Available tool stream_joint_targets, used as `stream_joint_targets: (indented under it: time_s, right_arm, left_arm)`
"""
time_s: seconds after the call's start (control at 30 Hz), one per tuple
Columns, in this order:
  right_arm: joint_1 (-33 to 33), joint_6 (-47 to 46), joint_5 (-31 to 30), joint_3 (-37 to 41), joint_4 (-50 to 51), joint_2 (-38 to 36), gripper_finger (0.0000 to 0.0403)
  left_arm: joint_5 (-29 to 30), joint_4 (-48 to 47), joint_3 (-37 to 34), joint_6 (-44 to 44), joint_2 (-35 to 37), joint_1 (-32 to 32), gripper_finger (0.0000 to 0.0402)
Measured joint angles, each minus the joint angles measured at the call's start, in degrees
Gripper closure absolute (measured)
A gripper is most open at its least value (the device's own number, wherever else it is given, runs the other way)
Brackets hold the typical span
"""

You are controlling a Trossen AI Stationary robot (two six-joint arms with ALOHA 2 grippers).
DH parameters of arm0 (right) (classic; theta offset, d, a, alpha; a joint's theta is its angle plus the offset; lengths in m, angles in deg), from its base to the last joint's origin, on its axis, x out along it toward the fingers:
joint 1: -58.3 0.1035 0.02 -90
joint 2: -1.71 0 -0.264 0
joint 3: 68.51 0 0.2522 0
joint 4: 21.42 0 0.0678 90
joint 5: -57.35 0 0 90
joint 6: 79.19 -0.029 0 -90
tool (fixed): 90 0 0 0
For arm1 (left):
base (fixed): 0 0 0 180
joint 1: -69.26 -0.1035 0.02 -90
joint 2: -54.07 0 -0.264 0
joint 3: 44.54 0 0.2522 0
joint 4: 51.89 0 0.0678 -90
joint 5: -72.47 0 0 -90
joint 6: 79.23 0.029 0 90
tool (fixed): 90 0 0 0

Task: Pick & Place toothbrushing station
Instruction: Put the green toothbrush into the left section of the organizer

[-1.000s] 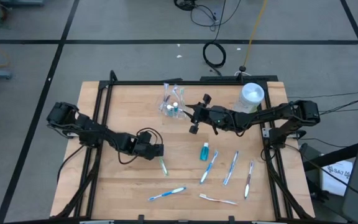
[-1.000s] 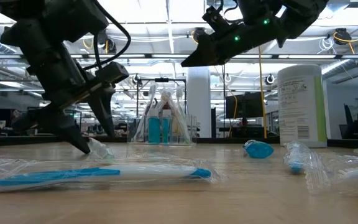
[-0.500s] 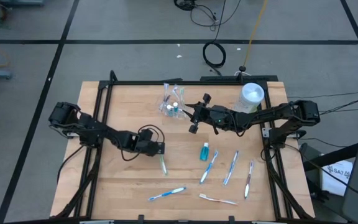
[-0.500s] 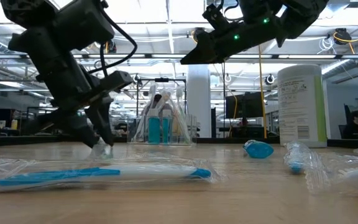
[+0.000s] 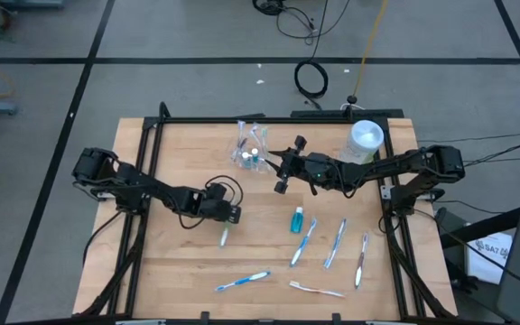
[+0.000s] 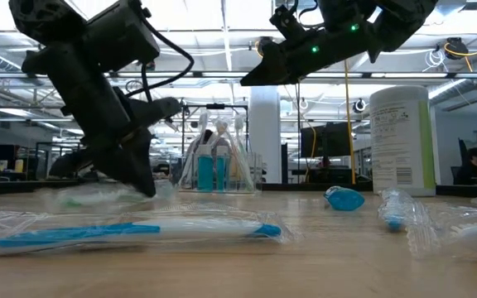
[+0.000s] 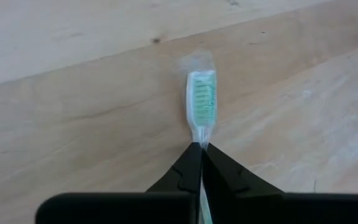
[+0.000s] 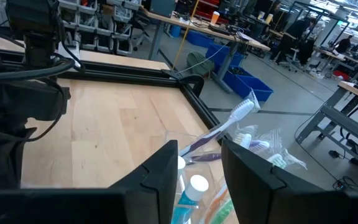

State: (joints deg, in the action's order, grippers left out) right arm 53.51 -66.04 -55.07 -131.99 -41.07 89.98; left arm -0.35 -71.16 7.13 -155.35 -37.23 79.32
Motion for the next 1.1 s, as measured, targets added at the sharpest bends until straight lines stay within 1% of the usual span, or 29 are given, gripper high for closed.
stream_joint_targets:
  time_s: [0.1,0.17,0.23,0.4,0.47,0.57,0.67,0.73,0.8,0.9,1.0,1.1]
  right_arm:
    - [0.00,0.00,0.00,0.00,0.03,0.00,0.0287]
    - [0.00,0.00,0.00,0.00,0.17,0.00,0.0287]
    - [0.00,0.00,0.00,0.00,0.38,0.00,0.0287]
    - [0.00,0.00,0.00,0.00,0.65,0.00,0.0287]
    - [0.00,0.00,0.00,0.00,0.66,0.00,0.0287]
    - [0.02,0.00,0.00,0.00,0.66,0.00,0.0287]
    - [0.01,0.00,0.00,0.00,0.68,0.00,0.0287]
    - [0.00,0.00,0.00,0.00,0.68,0.00,0.0287]
    - [-0.03,0.00,0.00,0.00,0.68,0.00,0.0287]
    - [-0.09,0.00,0.00,0.00,0.68,0.00,0.0287]
    - [-0.14,0.00,0.00,0.00,0.68,0.00,0.0287]
    - [-0.25,0.00,0.02,0.00,0.68,0.00,0.0287]
  left_arm:
    - [1.21,0.78,-0.08,3.04,1.57,0.00,0.0385]
    - [2.83,0.54,-0.08,5.17,3.61,-0.24,0.0393]
    - [4.68,0.95,-0.07,7.86,6.17,-0.87,0.0398]
    - [9.83,1.13,0.00,16.68,13.69,-3.51,0.0393]
    - [13.58,1.34,0.00,22.11,16.47,-4.68,0.0398]
    - [21.03,4.85,0.00,31.31,20.02,-6.83,0.0394]
    - [27.74,11.97,0.00,41.55,22.28,-9.19,0.0393]
    - [30.43,18.60,0.03,49.97,22.71,-10.82,0.0398]
    - [31.31,25.00,0.03,57.52,22.67,-12.61,0.0396]
    - [30.69,32.95,0.15,64.11,21.44,-15.61,0.0390]
    - [29.10,36.49,0.14,67.35,19.31,-18.85,0.0396]
    - [26.13,39.42,0.14,67.39,16.07,-22.31,0.0396]
